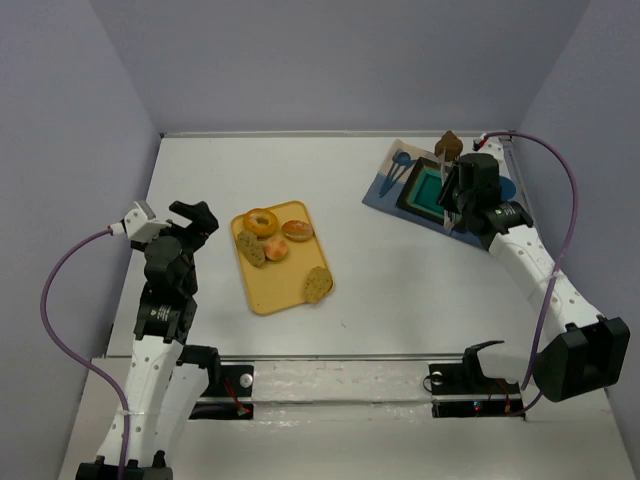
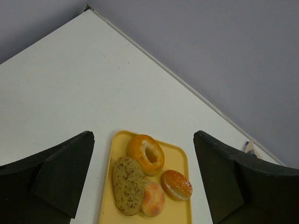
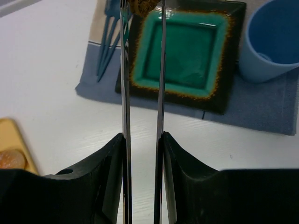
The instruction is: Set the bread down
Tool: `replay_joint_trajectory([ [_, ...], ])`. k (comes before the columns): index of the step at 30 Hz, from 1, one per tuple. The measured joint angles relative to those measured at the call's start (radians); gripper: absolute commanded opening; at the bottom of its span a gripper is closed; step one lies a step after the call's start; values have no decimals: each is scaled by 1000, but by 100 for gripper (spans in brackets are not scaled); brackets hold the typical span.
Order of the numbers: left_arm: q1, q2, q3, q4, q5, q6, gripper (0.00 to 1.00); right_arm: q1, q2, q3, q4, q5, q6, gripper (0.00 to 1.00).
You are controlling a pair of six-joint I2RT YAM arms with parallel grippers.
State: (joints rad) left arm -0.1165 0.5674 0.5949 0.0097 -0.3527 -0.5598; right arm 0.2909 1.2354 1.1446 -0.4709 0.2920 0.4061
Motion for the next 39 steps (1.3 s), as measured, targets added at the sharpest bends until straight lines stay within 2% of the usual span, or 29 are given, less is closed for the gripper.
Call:
replay_joint_trajectory([
  [4,0,3,0,0,-2,0,99,-104,58,-30,49,11,10,7],
  [9,0,13,0,0,-2,0,99,-146,200,-34,84,-22,15,12],
  [12,0,15,0,-1,-1,0,99,-154,249,-42,84,-49,17,20],
  [14,0,16,0,0,-1,0,99,-154,250,-48,83,-57,17,30],
  [16,0,16,0,0,-2,0,99,-154,243,-48,88,-65,17,49],
  [17,0,17,0,-1,-2,0,99,-154,237,-48,88,-67,18,54],
  [22,0,18,0,-1,-2,0,99,-154,175,-68,82,-80,28,65],
  [27,0,18,0,0,-1,0,99,-154,94,-90,61,-78,35,66],
  [32,0,16,0,-1,0,0,99,-154,20,-94,29,-96,26,62],
  [39,0,11,0,0,5,-4,99,-143,-135,-164,91,-297,-73,62],
])
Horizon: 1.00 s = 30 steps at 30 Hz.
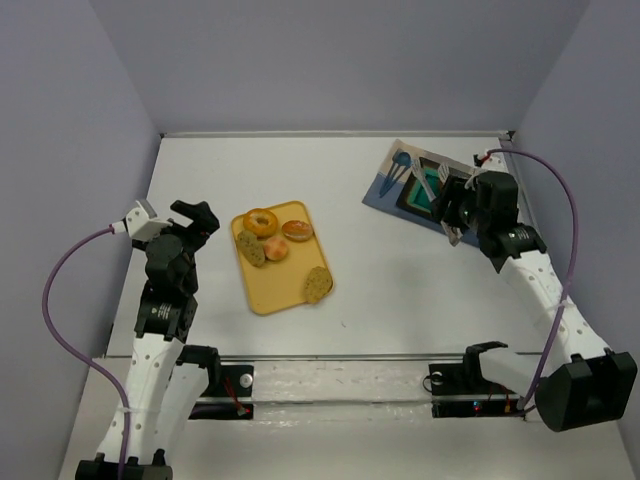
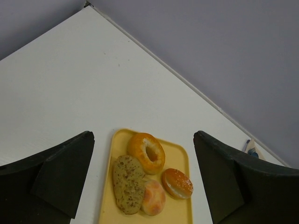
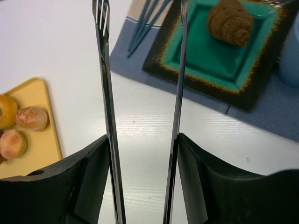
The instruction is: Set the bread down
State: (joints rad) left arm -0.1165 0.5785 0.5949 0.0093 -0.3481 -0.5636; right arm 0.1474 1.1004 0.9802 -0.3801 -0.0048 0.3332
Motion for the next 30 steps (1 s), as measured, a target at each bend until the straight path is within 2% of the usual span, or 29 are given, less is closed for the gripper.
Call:
replay_joint_trajectory([
  [5,0,1,0,0,5,-1,99,143,31,-31,43,-60,-65,62],
  [12,0,2,0,0,8,-2,99,361,311,-48,102,-52,-80,65],
  [15,0,2,0,0,8,-2,99,406,432,-48,105,-23,-75,71],
  [18,0,2,0,0,7,-2,99,426,481,-48,105,19,-74,85],
  [19,0,2,0,0,7,-2,99,436,487,-48,104,37,-72,99],
  [24,0,2,0,0,7,-2,99,458,453,-48,104,96,-67,100],
  [30,0,2,0,0,7,-2,99,463,262,-46,94,120,-64,100],
])
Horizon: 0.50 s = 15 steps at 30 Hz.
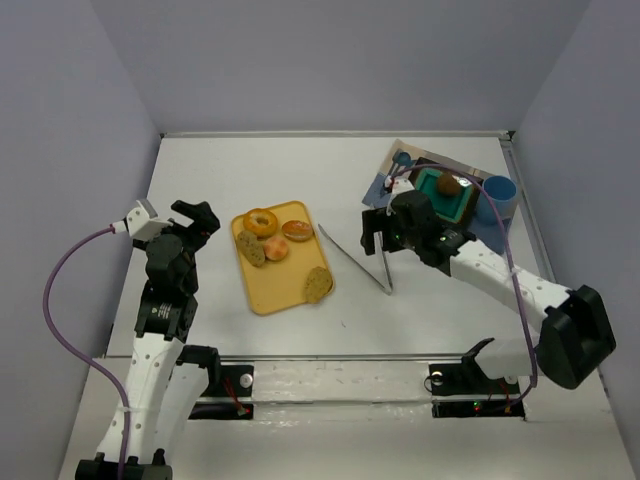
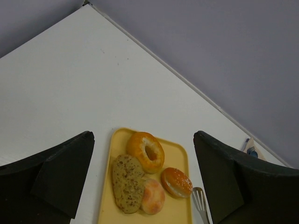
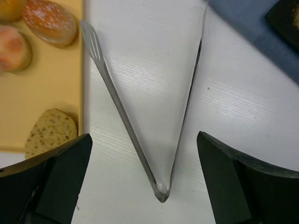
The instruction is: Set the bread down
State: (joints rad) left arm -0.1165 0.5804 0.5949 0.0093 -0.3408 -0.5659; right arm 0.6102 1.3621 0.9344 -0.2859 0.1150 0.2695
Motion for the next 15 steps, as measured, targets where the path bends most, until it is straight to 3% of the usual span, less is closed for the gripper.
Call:
replay_joint_trajectory([
  [7,0,-2,0,-2,-1,0,99,0,-210,35,-21,71,27,100],
  [15,0,-18,0,-7,-8,0,99,0,-364,16,-23,266,71,100],
])
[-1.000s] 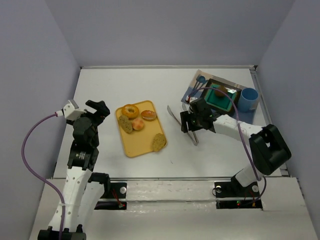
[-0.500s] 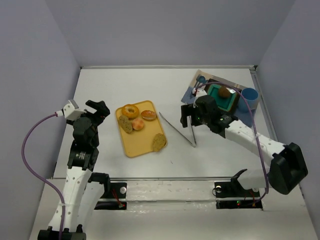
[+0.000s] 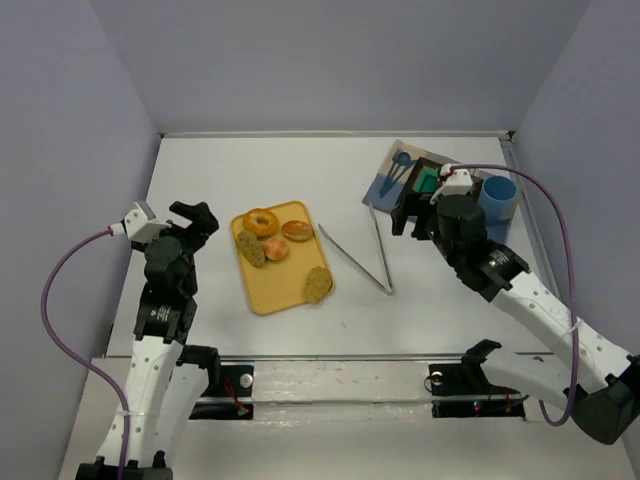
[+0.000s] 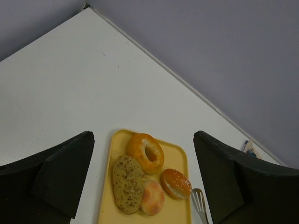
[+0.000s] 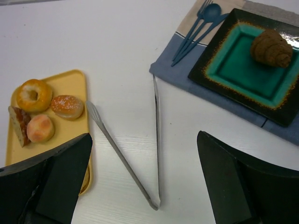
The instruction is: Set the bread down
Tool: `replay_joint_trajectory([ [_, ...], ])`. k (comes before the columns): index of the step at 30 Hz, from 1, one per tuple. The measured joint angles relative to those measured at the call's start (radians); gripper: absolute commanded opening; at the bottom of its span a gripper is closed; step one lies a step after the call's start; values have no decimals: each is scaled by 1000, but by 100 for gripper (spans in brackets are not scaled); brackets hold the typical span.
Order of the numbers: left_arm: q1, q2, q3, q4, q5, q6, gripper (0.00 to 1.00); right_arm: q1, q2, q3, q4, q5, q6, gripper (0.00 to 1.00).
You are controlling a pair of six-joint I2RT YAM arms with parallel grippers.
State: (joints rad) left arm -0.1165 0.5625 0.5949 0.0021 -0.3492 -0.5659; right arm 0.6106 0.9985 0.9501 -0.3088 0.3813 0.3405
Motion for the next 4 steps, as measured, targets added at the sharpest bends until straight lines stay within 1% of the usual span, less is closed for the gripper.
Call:
replay_joint_trajectory([
  [4,0,-1,0,0,-3,0,99,0,-27,-46,-1,62,13,100],
])
